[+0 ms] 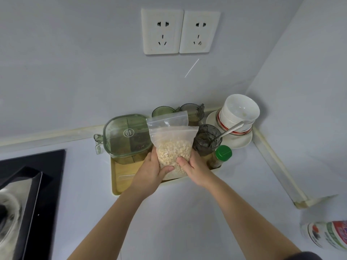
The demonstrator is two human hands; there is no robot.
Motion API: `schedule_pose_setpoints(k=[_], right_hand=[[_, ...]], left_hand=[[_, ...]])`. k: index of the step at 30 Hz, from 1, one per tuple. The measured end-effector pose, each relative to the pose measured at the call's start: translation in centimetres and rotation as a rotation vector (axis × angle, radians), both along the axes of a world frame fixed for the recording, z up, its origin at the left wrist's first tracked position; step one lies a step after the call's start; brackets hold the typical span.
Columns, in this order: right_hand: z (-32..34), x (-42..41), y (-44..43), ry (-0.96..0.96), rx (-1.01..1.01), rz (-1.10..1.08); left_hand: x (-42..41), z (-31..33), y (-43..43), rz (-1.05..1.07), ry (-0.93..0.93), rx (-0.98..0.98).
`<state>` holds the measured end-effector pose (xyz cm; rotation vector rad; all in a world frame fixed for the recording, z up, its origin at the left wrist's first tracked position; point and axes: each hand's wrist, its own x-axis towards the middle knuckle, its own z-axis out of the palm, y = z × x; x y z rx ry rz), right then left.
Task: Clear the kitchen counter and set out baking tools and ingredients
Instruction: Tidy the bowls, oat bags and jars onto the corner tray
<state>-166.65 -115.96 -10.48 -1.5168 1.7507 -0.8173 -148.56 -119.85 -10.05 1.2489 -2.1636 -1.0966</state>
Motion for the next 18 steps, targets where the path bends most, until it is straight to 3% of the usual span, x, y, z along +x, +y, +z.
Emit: schedule_pose_setpoints(k=[4,11,18], right_hand=[[-0.1,0.1,0.4,0.108,0.002,-0.004],[0.6,0.1,1.5,0.092,-0.02,-0.019],[2.2,3.9,6.0,-0.071,-0.1,-0.329]], left_hand=[[-0.1,0.1,0.5,0.015,-0.038,0.032],[-0.1,1.8,2.6,0.096,-0.174,-0.011],[3.4,5.5,9.1,0.134,-0.16,-0.081]])
